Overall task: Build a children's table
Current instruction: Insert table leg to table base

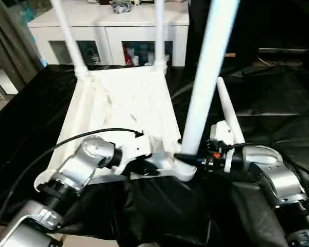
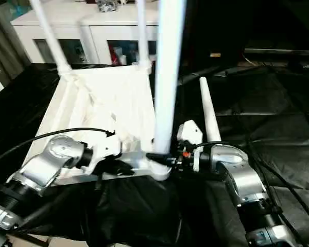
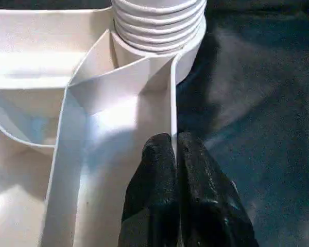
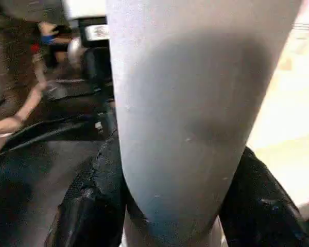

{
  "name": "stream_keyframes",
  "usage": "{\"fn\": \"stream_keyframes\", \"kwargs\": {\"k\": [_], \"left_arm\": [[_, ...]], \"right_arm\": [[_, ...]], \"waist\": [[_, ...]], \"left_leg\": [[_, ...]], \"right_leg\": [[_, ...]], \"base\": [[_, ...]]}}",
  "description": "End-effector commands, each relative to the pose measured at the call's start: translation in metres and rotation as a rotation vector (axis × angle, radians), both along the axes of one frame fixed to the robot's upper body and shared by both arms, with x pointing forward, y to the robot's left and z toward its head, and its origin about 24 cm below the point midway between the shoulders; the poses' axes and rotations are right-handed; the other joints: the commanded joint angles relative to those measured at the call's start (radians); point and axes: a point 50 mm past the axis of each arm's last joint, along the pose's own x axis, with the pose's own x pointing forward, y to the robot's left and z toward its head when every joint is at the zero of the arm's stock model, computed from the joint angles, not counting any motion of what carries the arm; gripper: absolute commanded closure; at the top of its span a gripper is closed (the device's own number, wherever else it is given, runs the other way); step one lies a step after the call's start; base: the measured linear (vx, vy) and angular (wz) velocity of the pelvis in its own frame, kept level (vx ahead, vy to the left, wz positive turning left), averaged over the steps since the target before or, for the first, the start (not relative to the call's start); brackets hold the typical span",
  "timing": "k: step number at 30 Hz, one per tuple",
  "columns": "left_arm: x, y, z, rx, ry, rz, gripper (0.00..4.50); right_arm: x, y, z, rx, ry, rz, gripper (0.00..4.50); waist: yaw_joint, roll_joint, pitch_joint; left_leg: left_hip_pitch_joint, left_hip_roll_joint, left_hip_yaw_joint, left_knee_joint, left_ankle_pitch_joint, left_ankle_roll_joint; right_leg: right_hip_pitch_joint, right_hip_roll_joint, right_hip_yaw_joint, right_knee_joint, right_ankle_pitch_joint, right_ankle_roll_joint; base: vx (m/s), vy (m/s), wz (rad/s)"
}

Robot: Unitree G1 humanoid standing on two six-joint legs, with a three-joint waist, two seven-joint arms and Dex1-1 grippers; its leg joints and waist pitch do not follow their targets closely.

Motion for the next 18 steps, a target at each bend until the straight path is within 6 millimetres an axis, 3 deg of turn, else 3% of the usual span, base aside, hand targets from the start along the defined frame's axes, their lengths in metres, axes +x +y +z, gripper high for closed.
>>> {"fn": "stream_keyframes", "kwargs": {"k": [1, 2, 4, 7, 13, 18], "left_arm": [[-0.0065, -0.0050, 0.0067, -0.023, 0.021, -0.118, 4.50], [-0.0066, -0.0049, 0.0069, -0.015, 0.020, -0.127, 4.50], [-0.0068, -0.0044, 0.0071, -0.003, 0.024, -0.146, 4.50], [-0.0048, -0.0043, 0.0085, 0.000, 0.013, -0.148, 4.50], [0.0000, -0.0031, 0.0103, 0.003, -0.010, -0.115, 4.50], [0.0008, -0.0027, 0.0103, 0.002, -0.015, -0.104, 4.50]], "right_arm": [[-0.0170, -0.0055, -0.0394, -0.112, 0.186, 0.044, 2.61], [-0.0175, -0.0058, -0.0397, -0.114, 0.185, 0.056, 2.61], [-0.0184, -0.0060, -0.0406, -0.119, 0.184, 0.079, 2.61], [-0.0202, -0.0050, -0.0406, -0.118, 0.182, 0.109, 2.61], [-0.0178, -0.0020, -0.0411, -0.105, 0.154, 0.089, 2.61], [-0.0164, -0.0021, -0.0422, -0.086, 0.151, 0.056, 2.61]], "waist": [[0.006, -0.005, -0.041], [0.006, -0.016, -0.035], [0.010, -0.011, -0.036], [0.011, -0.016, -0.028], [0.012, -0.017, -0.026], [0.012, -0.016, -0.021]], "left_leg": [[0.018, 0.081, -0.028, -0.090, -0.201, 0.074], [0.016, 0.082, -0.027, -0.093, -0.208, 0.074], [0.018, 0.083, -0.028, -0.094, -0.215, 0.068], [0.019, 0.083, -0.028, -0.100, -0.259, 0.048], [0.019, 0.083, -0.028, -0.103, -0.259, 0.037], [0.024, 0.085, -0.029, -0.111, -0.324, 0.011]], "right_leg": [[0.033, -0.064, 0.035, -0.061, -0.039, -0.316], [0.031, -0.063, 0.036, -0.064, -0.043, -0.315], [0.031, -0.066, 0.037, -0.063, -0.060, -0.312], [0.028, -0.067, 0.040, -0.069, -0.112, -0.302], [0.028, -0.067, 0.041, -0.070, -0.093, -0.303], [0.023, -0.070, 0.045, -0.082, -0.211, -0.285]], "base": [[0.000, 0.000, 0.00], [0.000, 0.000, 0.00], [0.000, 0.000, 0.00], [0.000, 0.000, 0.00], [0.000, 0.000, 0.00], [0.000, 0.000, 0.00]]}}
